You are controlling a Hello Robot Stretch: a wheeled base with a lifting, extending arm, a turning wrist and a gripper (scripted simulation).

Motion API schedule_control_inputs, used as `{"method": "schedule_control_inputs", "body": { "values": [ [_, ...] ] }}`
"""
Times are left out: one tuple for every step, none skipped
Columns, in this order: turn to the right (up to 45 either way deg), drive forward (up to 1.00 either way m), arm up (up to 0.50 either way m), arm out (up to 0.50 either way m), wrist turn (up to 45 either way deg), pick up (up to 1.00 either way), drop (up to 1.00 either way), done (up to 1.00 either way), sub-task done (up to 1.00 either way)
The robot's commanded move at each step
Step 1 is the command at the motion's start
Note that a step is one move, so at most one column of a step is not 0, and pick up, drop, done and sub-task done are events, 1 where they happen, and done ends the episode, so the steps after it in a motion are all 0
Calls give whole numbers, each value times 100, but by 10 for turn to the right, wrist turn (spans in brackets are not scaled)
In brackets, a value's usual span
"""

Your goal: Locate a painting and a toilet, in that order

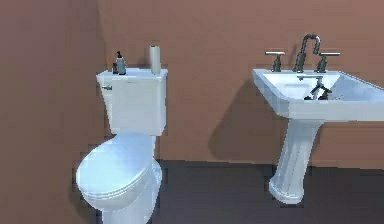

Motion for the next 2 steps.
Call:
{"method": "schedule_control_inputs", "body": {
  "values": [
    [300,0,0,0,0,0,0,0,0],
    [0,5,0,0,0,0,0,0,0]
  ]
}}
